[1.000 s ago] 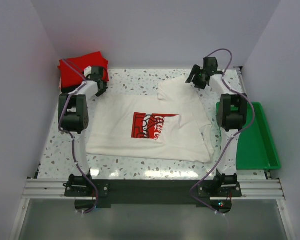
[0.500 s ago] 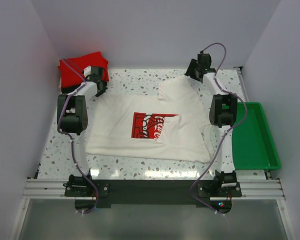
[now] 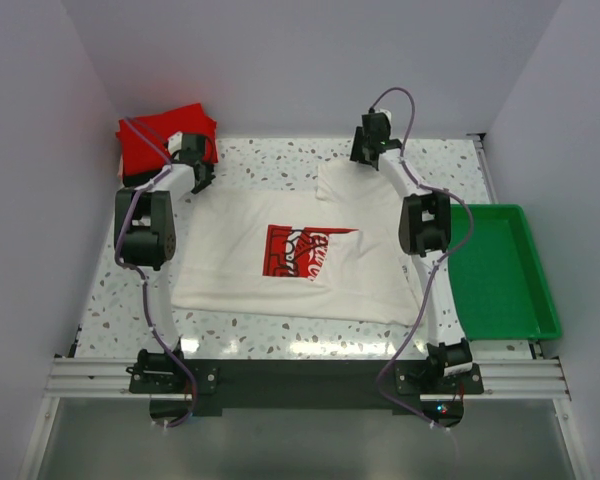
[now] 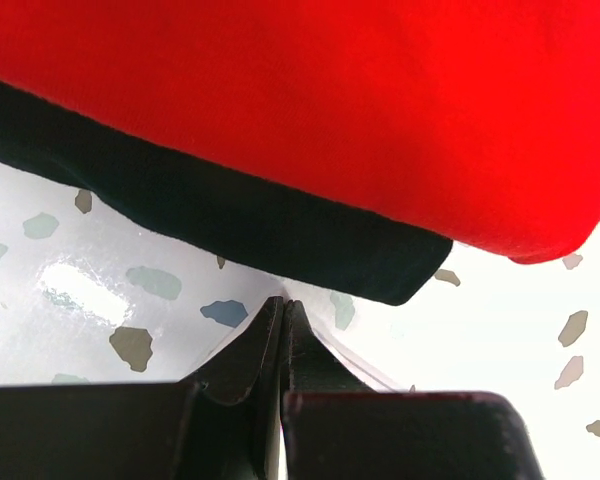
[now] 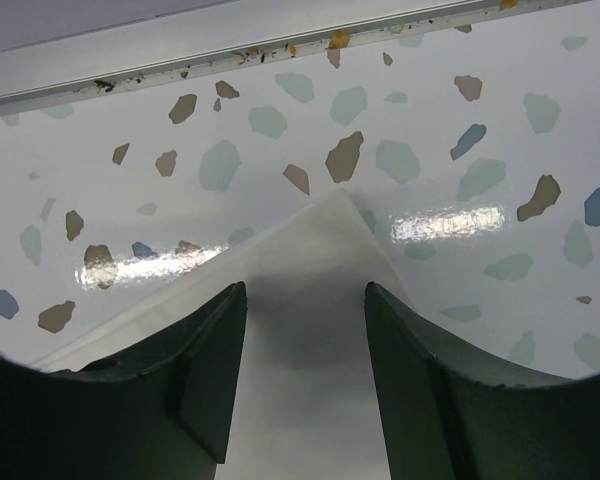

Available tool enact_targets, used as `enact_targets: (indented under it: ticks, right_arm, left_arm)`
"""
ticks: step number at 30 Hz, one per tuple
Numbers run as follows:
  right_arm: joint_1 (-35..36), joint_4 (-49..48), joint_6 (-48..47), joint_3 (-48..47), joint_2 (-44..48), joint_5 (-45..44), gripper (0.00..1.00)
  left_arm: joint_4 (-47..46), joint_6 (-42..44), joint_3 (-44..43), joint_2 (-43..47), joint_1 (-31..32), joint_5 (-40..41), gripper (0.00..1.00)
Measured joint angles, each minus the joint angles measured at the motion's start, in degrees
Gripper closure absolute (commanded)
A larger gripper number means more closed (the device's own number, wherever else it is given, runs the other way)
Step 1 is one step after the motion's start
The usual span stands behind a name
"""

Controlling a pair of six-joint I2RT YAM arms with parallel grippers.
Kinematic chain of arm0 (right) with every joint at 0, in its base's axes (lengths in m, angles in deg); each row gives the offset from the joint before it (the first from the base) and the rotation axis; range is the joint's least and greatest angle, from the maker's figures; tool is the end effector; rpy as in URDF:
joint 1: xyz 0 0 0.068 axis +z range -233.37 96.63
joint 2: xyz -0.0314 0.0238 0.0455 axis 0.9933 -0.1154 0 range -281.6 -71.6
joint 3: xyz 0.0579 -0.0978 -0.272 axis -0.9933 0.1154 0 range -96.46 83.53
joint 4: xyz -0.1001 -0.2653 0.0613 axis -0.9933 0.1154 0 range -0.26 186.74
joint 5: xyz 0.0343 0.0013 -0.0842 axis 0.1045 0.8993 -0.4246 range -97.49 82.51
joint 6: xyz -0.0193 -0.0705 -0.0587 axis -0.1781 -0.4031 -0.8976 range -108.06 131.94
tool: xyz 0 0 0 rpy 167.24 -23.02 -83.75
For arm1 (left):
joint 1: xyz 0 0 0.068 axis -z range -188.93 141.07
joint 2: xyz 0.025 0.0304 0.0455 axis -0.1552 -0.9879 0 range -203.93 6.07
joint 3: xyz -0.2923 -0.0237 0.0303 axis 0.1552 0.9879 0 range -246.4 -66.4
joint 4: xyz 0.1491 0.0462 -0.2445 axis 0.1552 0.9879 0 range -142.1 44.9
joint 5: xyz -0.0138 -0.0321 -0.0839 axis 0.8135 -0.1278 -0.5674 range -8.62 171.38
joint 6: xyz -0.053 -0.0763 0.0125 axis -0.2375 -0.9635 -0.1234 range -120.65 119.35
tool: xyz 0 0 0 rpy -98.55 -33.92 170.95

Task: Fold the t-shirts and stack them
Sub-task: Fold the tshirt

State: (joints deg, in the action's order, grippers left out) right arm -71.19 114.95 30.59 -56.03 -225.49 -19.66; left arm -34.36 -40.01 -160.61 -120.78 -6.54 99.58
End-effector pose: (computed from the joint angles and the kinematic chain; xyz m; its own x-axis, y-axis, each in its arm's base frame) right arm 0.6683 0.1261 0.1300 -0.6048 0.1893 -0.7736 0.1541 0.9808 0.1195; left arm 0.5552 0.0034 0.1261 -0.4940 -0.5823 -0.6456 -0.6113 0.7607 -0.2184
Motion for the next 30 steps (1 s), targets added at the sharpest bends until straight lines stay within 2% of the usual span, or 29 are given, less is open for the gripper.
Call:
enact_targets:
  ticks: [2,8,11,15,16,18,19,20,24,26,30]
  right_arm:
    - [0.2,0.3,-0.8,0.0,0.0,-0.9,0.49]
    - [0.3,0.4,-1.8,0.3,0.0,-2.4,0.68]
    - [0.3,0.4,-2.1,0.4,0.0,-2.3,0.84]
    - [0.3,-0.1,-2.6,0.7,0.1,-1.9,1.0]
    - [0.3,-0.3,-2.7,0.9,0.2,-1.8,1.0]
    - [0.4,-0.5,-2.8,1.1,0.3,-1.8,1.0]
    - [0.4,-0.5,-2.9,1.2,0.4,-1.8,0.93]
    - [0.5,-0.5,-3.1,1.3,0.4,-1.8,0.73]
    - [0.6,-0.8,-4.2,4.4,2.5,-2.4,0.52]
    - [0.7,-0.6,-4.8,5.2,3.2,-3.0,0.47]
    - [0.7,0.1,-5.9,5.2,3.3,-3.5,0.47]
  left_arm:
    - [-0.1,0.0,0.0,0.0,0.0,0.0,1.0]
    - [-0.2,0.0,0.0,0.0,0.0,-0.2,1.0]
    - [-0.4,0.1,0.2,0.0,0.0,-0.2,1.0]
    - [-0.6,0.2,0.2,0.0,0.0,-0.2,1.0]
    - [-0.6,0.2,0.2,0.0,0.0,-0.2,1.0]
    - [-0.7,0.2,0.2,0.0,0.0,-0.2,1.0]
    - [-0.8,0.2,0.3,0.0,0.0,-0.2,1.0]
    - [-0.9,0.2,0.3,0.0,0.0,-0.2,1.0]
    - [-1.3,0.2,0.4,0.0,0.0,-0.2,1.0]
    - [-1.5,0.2,0.4,0.0,0.0,-0.2,1.0]
    - [-1.9,0.2,0.4,0.0,0.0,-0.2,1.0]
